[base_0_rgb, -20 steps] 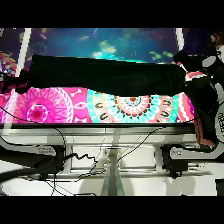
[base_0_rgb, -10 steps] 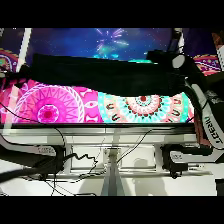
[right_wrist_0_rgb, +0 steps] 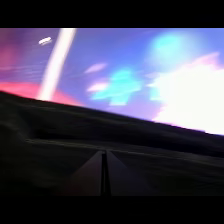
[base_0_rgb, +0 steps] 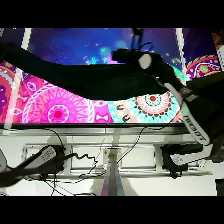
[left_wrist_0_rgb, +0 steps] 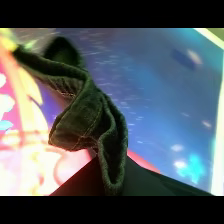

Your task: Fold the clothes and pants, and hang the long-sleeved shirts on hangers.

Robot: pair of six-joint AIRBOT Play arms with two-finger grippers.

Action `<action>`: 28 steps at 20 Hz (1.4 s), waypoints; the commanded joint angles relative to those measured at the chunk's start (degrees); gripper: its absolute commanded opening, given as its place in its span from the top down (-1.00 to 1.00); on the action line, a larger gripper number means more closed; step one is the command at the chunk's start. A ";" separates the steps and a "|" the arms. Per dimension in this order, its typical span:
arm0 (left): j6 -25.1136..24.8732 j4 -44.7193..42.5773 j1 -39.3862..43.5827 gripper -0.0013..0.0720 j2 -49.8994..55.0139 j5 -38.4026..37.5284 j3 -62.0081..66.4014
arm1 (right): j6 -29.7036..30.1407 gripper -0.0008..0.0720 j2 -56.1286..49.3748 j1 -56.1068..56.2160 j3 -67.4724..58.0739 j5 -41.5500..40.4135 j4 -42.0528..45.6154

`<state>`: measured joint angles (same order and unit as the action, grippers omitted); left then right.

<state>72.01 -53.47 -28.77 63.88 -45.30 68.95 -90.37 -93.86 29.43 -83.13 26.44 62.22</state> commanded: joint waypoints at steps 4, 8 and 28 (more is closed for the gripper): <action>-1.09 0.90 1.77 0.92 -12.44 -7.89 0.09 | -3.72 0.93 -13.79 14.78 -16.20 2.03 -13.94; -1.07 1.09 1.77 0.92 -14.99 -7.89 -0.07 | -3.96 0.93 -21.92 22.75 -25.57 0.42 -24.48; -1.64 4.63 42.53 -0.85 6.21 -10.23 -5.86 | -2.78 0.93 -13.49 -12.57 -30.91 29.83 -0.28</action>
<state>70.78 -49.17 5.65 67.16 -56.49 63.29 -94.26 -110.17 24.93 -113.99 49.34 60.38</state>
